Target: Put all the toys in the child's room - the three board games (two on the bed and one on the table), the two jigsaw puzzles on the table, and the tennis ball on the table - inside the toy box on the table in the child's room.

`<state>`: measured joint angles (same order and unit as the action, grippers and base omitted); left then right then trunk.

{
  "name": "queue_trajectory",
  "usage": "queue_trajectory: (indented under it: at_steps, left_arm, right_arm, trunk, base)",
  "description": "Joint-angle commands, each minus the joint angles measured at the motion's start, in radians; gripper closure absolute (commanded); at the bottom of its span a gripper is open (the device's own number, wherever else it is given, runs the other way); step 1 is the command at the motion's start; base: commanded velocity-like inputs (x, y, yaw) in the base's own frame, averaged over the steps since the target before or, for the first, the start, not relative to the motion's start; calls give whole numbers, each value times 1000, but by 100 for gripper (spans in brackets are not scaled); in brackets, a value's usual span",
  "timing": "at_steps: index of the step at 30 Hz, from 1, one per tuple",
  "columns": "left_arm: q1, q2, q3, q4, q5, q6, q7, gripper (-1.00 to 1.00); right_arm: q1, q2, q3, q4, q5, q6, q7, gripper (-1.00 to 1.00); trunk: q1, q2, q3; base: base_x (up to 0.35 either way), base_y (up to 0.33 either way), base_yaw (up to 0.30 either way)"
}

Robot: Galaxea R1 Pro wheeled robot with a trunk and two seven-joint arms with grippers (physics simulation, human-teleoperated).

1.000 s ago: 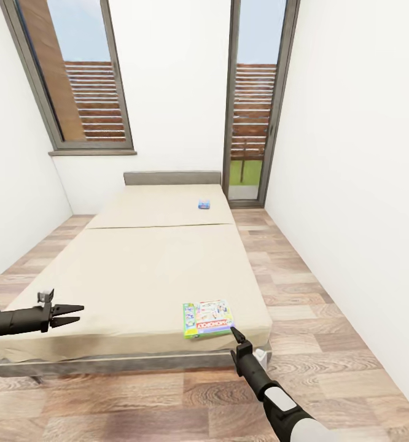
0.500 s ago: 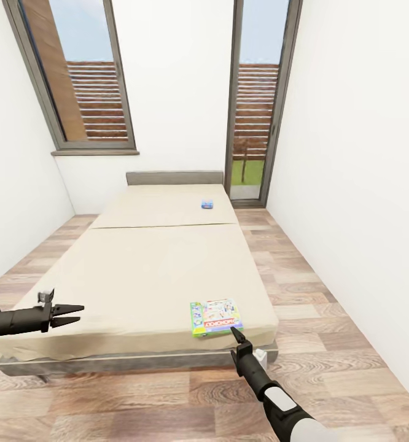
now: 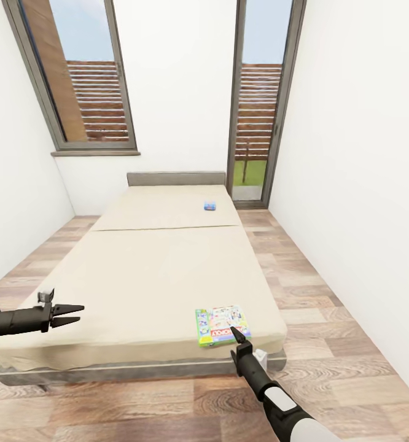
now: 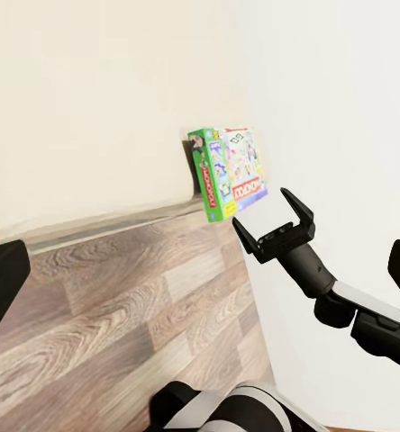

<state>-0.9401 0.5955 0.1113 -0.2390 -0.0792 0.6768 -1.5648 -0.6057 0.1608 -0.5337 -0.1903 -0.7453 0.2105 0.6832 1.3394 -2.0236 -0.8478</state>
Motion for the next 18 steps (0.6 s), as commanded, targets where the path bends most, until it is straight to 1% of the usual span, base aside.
queue_trajectory:
  at_steps: [1,15,18]
  left_arm:
    - [0,0,5,0,-8,10,-6,-100]
    - [0,1,7,0,-8,11,-6,-100]
    - [0,1,7,0,-8,12,-6,-100]
  right_arm:
    - [0,0,-2,-1,-9,9,1,-100]
    - [0,0,-2,-1,-9,7,1,-100]
    - [0,0,-2,-1,-9,7,1,-100]
  trunk:
    - [0,0,-1]
    - [0,0,-1]
    - [11,-21,-10]
  base:
    - [27,15,0]
    - [5,3,0]
    - [0,0,0]
